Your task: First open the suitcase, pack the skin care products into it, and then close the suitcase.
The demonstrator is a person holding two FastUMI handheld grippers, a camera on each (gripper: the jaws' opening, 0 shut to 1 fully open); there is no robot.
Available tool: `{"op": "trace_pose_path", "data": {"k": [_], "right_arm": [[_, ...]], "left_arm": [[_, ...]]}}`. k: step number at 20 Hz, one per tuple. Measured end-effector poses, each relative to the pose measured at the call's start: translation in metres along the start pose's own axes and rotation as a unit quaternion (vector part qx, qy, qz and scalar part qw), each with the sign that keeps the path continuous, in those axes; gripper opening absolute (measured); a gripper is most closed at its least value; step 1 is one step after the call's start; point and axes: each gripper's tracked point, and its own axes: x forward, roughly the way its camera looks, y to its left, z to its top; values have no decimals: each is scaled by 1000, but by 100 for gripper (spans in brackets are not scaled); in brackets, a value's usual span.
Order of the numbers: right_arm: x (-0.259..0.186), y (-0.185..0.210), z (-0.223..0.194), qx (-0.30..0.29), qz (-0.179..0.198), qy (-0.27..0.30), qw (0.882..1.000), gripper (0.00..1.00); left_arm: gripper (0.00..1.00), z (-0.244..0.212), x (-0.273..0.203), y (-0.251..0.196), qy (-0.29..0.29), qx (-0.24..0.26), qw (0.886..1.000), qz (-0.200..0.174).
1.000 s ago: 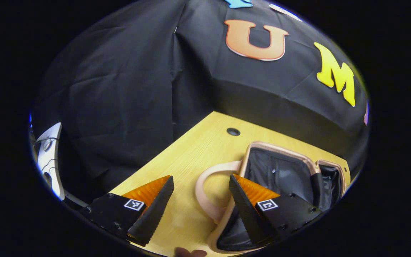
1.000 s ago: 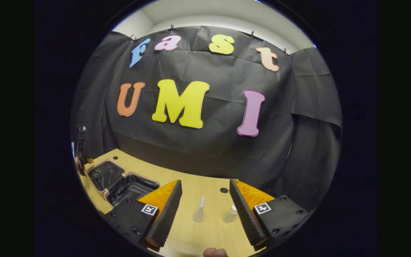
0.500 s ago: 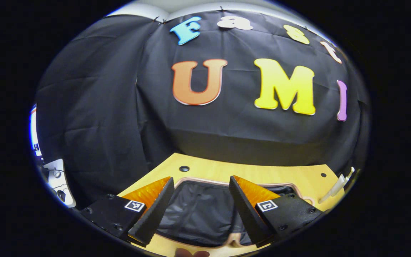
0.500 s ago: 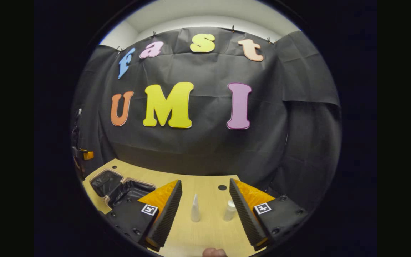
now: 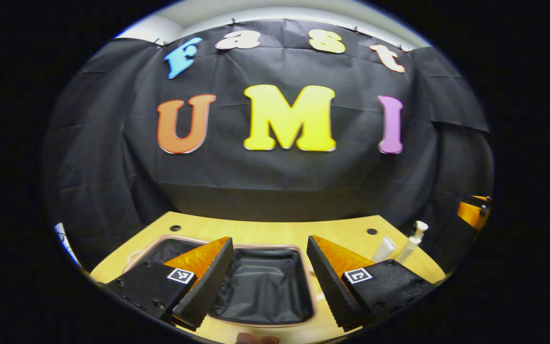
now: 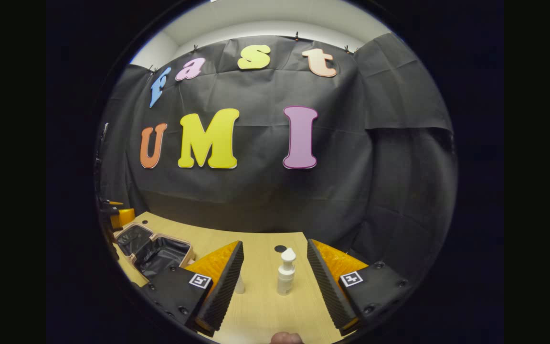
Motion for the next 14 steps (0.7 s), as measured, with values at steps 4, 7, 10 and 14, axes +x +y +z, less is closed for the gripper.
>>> {"op": "trace_pose_path", "data": {"k": [4,7,10,14], "right_arm": [[0,-32,-18,-17,-4,18,1000,79],[1,-51,-25,-19,-12,30,999,79],[1,-72,-35,-26,-17,48,998,79],[3,-94,-43,-34,-22,62,997,79]], "left_arm": [[99,-33,6,-99,30,35,995,-86],[99,-53,10,-143,45,37,991,-123],[99,-86,39,-185,54,46,989,-132],[100,-136,74,-217,82,48,986,-133]]}}
